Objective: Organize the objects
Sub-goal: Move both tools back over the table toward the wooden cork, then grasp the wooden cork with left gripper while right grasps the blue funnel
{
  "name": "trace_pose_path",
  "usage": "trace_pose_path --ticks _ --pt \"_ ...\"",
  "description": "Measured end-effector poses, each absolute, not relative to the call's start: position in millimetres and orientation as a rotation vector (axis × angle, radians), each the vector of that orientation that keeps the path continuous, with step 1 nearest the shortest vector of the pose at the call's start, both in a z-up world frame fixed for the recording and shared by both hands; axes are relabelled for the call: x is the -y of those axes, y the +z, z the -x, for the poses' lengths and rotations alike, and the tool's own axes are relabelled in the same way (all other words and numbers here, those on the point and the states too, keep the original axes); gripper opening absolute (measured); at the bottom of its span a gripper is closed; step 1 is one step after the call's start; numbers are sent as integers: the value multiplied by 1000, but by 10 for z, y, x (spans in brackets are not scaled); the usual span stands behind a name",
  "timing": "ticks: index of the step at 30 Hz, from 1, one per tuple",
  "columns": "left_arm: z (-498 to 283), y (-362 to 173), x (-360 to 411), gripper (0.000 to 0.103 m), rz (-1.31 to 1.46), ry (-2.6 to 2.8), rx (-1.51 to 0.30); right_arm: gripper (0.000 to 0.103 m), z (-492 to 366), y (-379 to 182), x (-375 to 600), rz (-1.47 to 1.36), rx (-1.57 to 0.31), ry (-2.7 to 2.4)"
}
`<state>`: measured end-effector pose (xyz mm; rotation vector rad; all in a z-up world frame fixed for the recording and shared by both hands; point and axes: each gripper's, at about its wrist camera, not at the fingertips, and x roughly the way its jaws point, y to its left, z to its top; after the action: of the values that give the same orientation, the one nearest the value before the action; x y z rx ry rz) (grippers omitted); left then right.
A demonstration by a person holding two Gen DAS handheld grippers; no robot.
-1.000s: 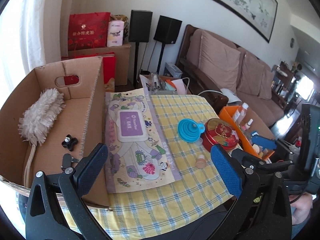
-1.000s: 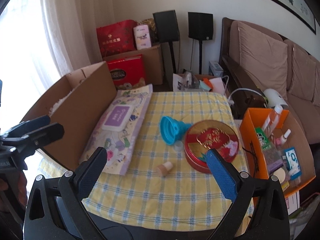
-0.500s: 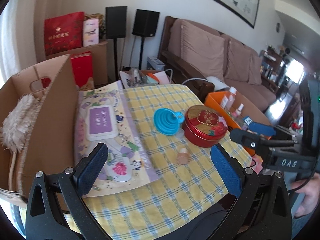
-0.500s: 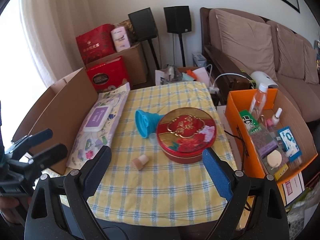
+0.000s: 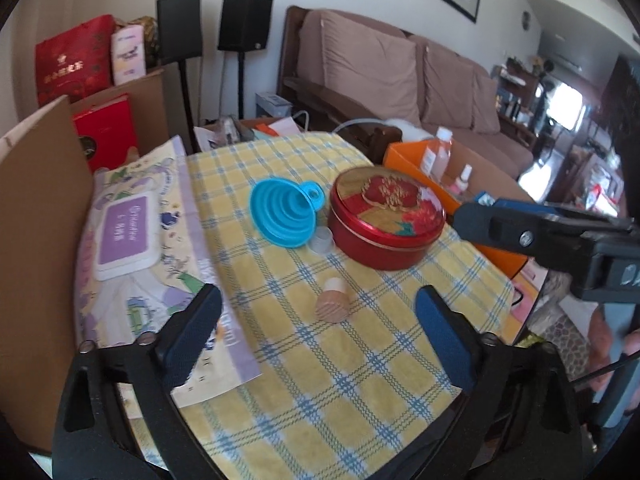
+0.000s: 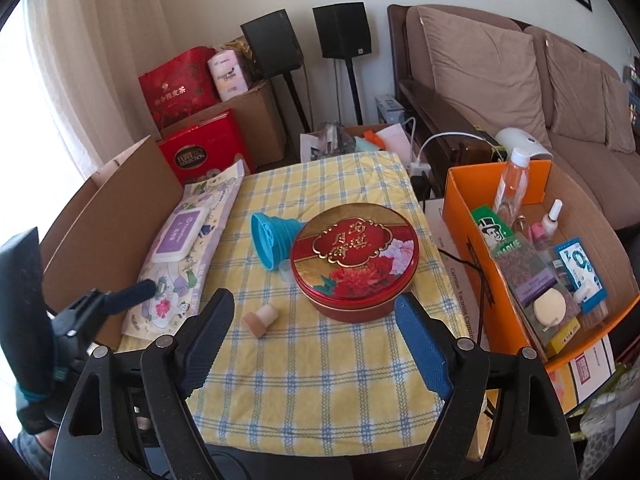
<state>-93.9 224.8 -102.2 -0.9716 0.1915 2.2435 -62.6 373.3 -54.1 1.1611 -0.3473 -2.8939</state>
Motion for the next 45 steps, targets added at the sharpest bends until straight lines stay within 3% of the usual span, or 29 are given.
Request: trace_pose_path --ticks 3,12,15,17,22,36,40,45 --pt "977 -1129 -2315 90 993 2224 -203 84 641 -577 -3758 -1165 355 -2891" --pt "1116 -1347 -2381 65 1063 2172 -163 84 683 -676 -3844 -1192 398 -2886" --pt "1148 -1404 -2401 53 1091 2145 -147 84 697 -706 -3855 -1200 403 -2878" --pt "1150 -1432 -2431 38 1096 2139 -169 84 705 -709 -3857 -1202 402 -2875" --pt "1136 -1473 -2468 23 1093 2130 -188 84 735 -686 -3843 -1194 389 -2878" --pt "1169 -1254 -2202 23 1097 2204 -101 60 1035 -597 -3592 -1168 261 -2838" --pt "1233 -1110 -2037 23 1110 2213 7 49 1206 -563 -3525 -1146 279 -2802" --pt "1251 -921 -1894 23 1087 2240 60 49 1425 -555 -3391 -1140 253 -2779"
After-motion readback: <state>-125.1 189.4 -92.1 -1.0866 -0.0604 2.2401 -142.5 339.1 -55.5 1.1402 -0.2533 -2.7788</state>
